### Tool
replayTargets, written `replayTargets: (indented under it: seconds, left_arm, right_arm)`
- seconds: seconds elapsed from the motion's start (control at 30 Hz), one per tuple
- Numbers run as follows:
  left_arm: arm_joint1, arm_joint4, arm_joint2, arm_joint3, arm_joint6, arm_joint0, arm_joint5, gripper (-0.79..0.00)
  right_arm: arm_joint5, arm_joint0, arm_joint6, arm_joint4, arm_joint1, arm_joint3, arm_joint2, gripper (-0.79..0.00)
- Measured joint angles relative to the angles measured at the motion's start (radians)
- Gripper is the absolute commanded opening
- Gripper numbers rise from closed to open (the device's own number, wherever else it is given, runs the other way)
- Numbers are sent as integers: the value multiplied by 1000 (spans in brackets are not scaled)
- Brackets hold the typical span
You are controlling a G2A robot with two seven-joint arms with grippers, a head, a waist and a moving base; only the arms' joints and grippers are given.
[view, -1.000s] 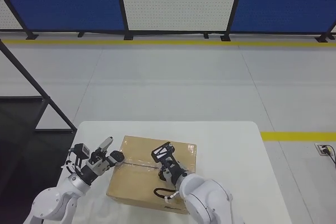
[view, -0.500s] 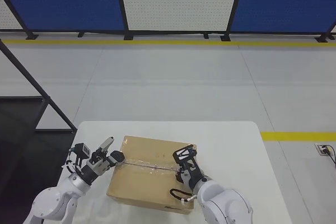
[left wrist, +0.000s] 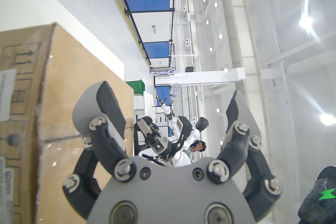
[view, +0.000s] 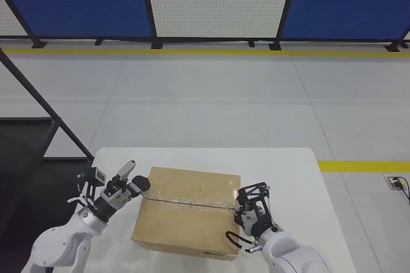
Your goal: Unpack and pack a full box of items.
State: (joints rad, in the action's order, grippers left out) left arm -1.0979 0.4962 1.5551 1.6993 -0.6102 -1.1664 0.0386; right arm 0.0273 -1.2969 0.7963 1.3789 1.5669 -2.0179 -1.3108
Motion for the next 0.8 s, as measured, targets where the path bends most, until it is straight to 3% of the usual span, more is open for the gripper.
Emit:
replayTargets:
  seconds: [0.17, 0.47, 0.6, 0.63, 0.67, 0.8]
  left_arm:
    - [-4, 2, -54, 37, -26, 32, -30, 0]
    - [-20, 19, -218, -12, -105, 134, -150, 0]
    - [-19, 4, -221, -11, -115, 142, -160, 0]
    - [-19, 4, -221, -11, -115, 142, -159, -591]
    - [-19, 4, -220, -11, -114, 141, -158, -785]
    - [-16, -21, -190, 17, -60, 105, -136, -785]
  right_arm:
    - [26, -38, -57, -65, -7, -29, -25, -785]
    - [14, -30, -45, -127, -10, -13, -44, -785]
    - [14, -30, -45, -127, -10, -13, -44, -785]
    - [14, -30, -45, -127, -10, -13, -44, -785]
    - [14, -33, -53, -128, -10, -11, -44, -785]
    - [21, -41, -82, -146, -15, -3, -51, -785]
